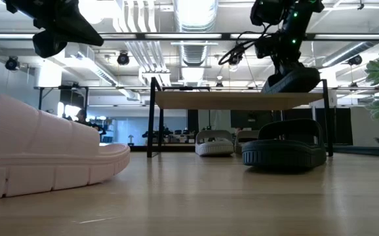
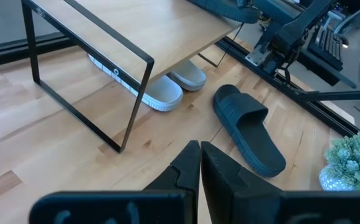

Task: Pick and place slides into the shelf
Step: Put the right black slides on the shelf

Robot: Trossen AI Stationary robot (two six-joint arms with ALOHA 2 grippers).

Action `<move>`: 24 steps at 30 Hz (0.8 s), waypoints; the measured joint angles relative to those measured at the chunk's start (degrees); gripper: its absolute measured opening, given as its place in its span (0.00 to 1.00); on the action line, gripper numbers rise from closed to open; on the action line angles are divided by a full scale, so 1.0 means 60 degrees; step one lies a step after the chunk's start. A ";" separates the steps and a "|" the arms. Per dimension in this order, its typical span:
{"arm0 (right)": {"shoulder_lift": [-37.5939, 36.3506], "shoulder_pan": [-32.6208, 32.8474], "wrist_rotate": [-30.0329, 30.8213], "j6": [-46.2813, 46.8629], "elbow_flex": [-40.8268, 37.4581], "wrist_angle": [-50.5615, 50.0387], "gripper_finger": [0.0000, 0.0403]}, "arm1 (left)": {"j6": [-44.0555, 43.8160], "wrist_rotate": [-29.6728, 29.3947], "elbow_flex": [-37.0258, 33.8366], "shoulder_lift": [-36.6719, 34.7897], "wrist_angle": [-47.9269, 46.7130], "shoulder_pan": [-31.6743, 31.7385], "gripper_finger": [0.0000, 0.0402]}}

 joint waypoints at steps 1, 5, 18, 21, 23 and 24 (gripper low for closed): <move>-0.0003 0.0000 0.0007 0.0035 -0.0018 0.0061 0.03 | 0.0000 -0.0002 -0.0002 -0.0004 0.0001 0.0000 0.00; -0.0003 -0.0036 0.0010 0.0024 -0.0086 0.0560 0.03 | 0.0000 -0.0001 -0.0011 0.0015 -0.0012 0.0000 0.00; -0.0018 -0.0284 0.0282 -0.0176 -0.0516 0.0884 0.03 | 0.0007 0.0002 -0.0029 0.0000 -0.0047 0.0000 0.00; -0.0017 -0.0288 0.0284 -0.0191 -0.0504 0.0882 0.03 | 0.0011 0.0002 -0.0029 0.0000 -0.0046 0.0000 0.00; -0.0014 -0.0288 0.0316 -0.0431 -0.0470 0.0873 0.03 | 0.0011 0.0002 -0.0033 0.0007 -0.0047 0.0000 0.00; -0.0014 -0.0288 0.0449 -0.0602 -0.0459 0.0849 0.03 | 0.0011 0.0002 -0.0033 0.0011 -0.0047 0.0000 0.00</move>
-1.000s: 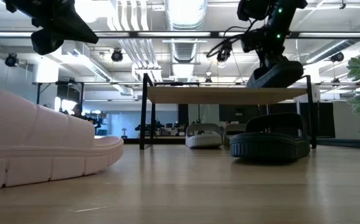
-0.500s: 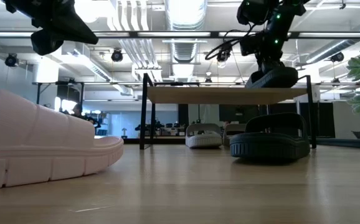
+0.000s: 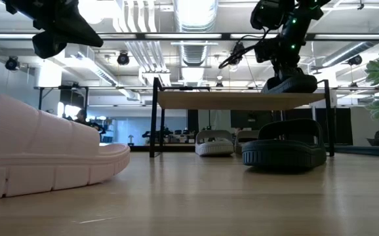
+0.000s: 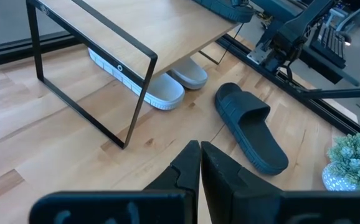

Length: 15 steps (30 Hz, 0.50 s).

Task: Pick and place slides into the shelf
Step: Put the right black slides on the shelf

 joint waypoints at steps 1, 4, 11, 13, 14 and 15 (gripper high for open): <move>0.0007 0.0000 0.0113 -0.0148 0.0014 -0.0023 0.03 | 0.0000 0.0000 0.0000 0.0004 0.0000 0.0000 0.00; 0.0015 -0.0032 0.0202 -0.0329 0.0085 -0.0032 0.03 | 0.0001 0.0004 -0.0014 0.0004 0.0000 0.0000 0.00; 0.0015 -0.0051 0.0198 0.0256 0.0099 -0.0137 0.03 | 0.0004 0.0004 -0.0022 0.0004 0.0000 0.0000 0.00; 0.0015 -0.0051 -0.0031 0.0471 0.0099 -0.0288 0.03 | 0.0004 0.0004 -0.0024 0.0002 0.0000 0.0000 0.00; 0.0011 -0.0051 -0.0145 0.0558 0.0099 -0.0359 0.04 | 0.0004 0.0004 -0.0029 0.0000 0.0000 0.0000 0.00; 0.0011 -0.0050 -0.0236 0.0636 0.0099 -0.0425 0.05 | 0.0004 0.0004 -0.0033 0.0000 -0.0004 0.0000 0.00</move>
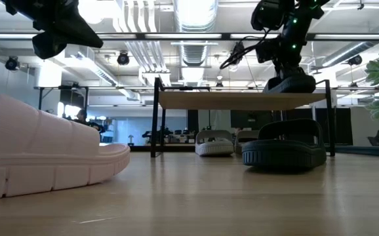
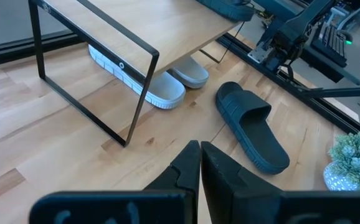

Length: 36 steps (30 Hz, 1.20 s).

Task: Pick and place slides into the shelf
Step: Put the right black slides on the shelf, then put the black slides on the shelf

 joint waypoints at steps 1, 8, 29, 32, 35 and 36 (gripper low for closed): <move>-0.0004 0.0000 -0.0114 0.0026 0.0000 -0.0080 0.06 | 0.0000 0.0000 0.0000 0.0004 0.0004 0.0000 0.00; -0.0062 0.0006 -0.0147 0.0052 0.0000 -0.0313 0.20 | 0.0000 0.0000 0.0000 0.0004 0.0003 0.0000 0.00; -0.0654 0.0303 -0.0574 0.0802 0.0062 -0.1381 0.29 | 0.0004 0.0000 -0.0004 0.0007 0.0000 0.0000 0.00; -0.0925 0.0433 -0.0598 0.0817 0.0062 -0.1419 0.29 | 0.0004 0.0000 -0.0004 0.0005 0.0000 0.0000 0.00; -0.1170 0.0592 -0.0584 0.0985 0.0062 -0.1616 0.29 | 0.0004 0.0000 -0.0004 0.0005 0.0000 0.0000 0.00; -0.1248 0.0664 -0.0577 0.1074 0.0062 -0.1635 0.29 | 0.0004 0.0000 -0.0004 0.0006 0.0000 0.0000 0.00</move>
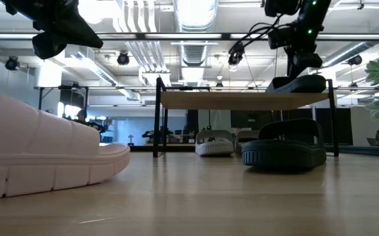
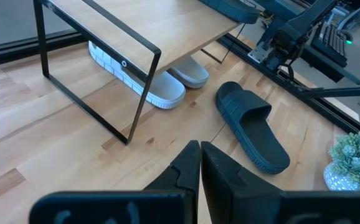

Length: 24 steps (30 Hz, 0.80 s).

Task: Pick and place slides into the shelf
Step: Put the black slides on the shelf

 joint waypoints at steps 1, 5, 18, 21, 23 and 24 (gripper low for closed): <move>-0.0078 0.0083 -0.0002 0.0091 0.0000 -0.0044 0.29 | 0.0000 0.0000 0.0000 0.0001 0.0002 0.0000 0.00; -0.0328 0.0421 -0.0001 0.0468 0.0009 -0.0480 0.29 | 0.0000 0.0000 0.0000 0.0000 0.0000 0.0000 0.00; -0.0188 0.2847 -0.3209 0.5786 0.1360 -0.2075 0.28 | 0.0070 0.0000 0.0000 -0.0003 0.0001 0.0000 0.00; 0.0088 0.3557 -0.3620 0.7035 0.1525 -0.2361 0.28 | 0.0087 0.0000 -0.0004 -0.0003 -0.0004 -0.0002 0.00; 0.0304 0.4107 -0.3757 0.7672 0.1545 -0.2435 0.28 | 0.0203 0.0000 -0.0004 -0.0003 -0.0003 0.0000 0.00; 0.0427 0.4410 -0.3873 0.7999 0.1541 -0.2461 0.28 | 0.0301 0.0000 -0.0004 -0.0003 0.0000 -0.0003 0.00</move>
